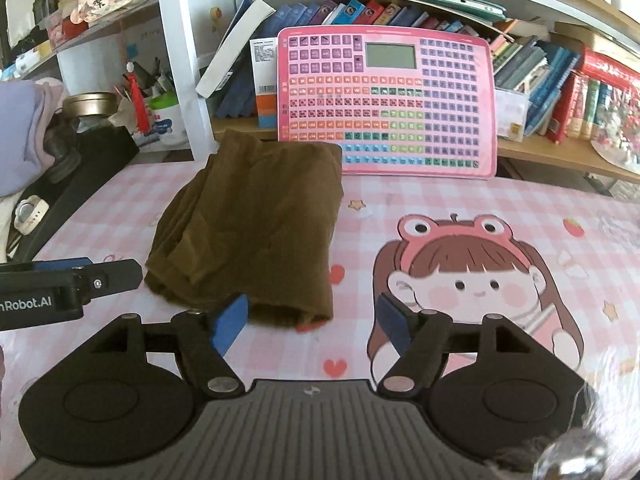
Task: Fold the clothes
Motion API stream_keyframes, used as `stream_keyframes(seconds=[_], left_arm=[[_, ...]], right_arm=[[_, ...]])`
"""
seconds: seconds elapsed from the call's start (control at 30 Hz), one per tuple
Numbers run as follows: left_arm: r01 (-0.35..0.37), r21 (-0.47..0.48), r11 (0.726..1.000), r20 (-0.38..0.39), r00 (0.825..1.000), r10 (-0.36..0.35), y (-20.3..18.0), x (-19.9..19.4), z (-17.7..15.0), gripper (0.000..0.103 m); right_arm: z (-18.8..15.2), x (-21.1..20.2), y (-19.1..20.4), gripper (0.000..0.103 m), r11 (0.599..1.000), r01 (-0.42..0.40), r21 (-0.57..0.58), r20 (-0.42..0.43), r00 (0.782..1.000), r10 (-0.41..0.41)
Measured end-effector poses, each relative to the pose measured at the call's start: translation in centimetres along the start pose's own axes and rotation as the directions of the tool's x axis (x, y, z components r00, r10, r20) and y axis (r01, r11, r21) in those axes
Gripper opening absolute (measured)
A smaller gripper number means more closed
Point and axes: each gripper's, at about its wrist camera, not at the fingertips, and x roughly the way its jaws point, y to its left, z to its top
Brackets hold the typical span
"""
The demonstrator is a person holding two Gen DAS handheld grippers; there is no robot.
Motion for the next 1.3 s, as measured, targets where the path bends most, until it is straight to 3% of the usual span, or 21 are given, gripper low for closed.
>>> stream_keyframes(seconds=[0.37, 0.53, 1.3], left_arm=[[-0.005, 0.039, 0.999, -0.032, 0.999, 0.007, -1.7, -1.6, -2.1, 0.076], [-0.006, 0.044, 0.999, -0.028, 1.000, 0.008, -1.9, -2.0, -2.4, 0.084], [-0.082, 0.030, 0.996, -0.041, 0.996, 0.084, -1.6, -1.8, -2.9, 0.102]], right_arm=[[-2.2, -2.6, 0.1, 0.086, 0.999, 0.018, 0.032, 0.013, 1.000, -0.019], [-2.6, -2.9, 0.2, 0.091, 0.998, 0.037, 0.044, 0.016, 0.999, -0.037], [-2.9, -3.0, 0.0, 0.095, 0.997, 0.060, 0.050, -0.004, 0.998, -0.059]])
